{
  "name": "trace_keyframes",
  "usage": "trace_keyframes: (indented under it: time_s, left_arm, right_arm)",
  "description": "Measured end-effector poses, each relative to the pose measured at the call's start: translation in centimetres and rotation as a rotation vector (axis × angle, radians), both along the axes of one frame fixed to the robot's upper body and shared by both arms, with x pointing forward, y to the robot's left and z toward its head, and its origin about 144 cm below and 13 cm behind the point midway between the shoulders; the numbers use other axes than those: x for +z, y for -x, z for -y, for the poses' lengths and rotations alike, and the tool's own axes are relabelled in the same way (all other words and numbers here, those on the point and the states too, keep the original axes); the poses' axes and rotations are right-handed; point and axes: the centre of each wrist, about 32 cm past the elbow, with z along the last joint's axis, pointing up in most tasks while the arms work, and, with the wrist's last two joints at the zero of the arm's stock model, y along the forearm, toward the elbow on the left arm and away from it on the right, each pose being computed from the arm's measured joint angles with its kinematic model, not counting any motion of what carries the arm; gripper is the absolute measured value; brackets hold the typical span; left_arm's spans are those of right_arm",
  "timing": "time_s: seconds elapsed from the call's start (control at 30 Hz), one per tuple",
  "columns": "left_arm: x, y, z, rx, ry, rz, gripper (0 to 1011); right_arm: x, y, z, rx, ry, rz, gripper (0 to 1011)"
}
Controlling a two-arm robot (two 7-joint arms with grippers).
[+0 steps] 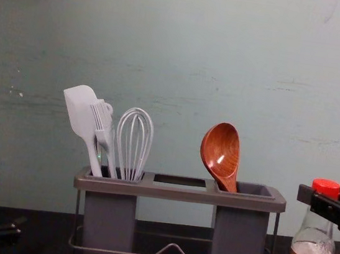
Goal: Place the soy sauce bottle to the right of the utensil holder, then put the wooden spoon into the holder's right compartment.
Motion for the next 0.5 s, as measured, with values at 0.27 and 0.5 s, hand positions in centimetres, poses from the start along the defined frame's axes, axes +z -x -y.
trace_keyframes:
  time_s: [0.27,0.5]
  left_arm:
    - [0.0,0.0,0.0,0.0,0.0,0.0,1005]
    - [0.0,0.0,0.0,0.0,0.0,0.0,1005]
  right_arm:
    - [-0.44,-0.56,-0.03,-0.009,0.004,-0.002,382]
    - [-0.52,-0.9,-0.18,-0.013,0.008,0.002,381]
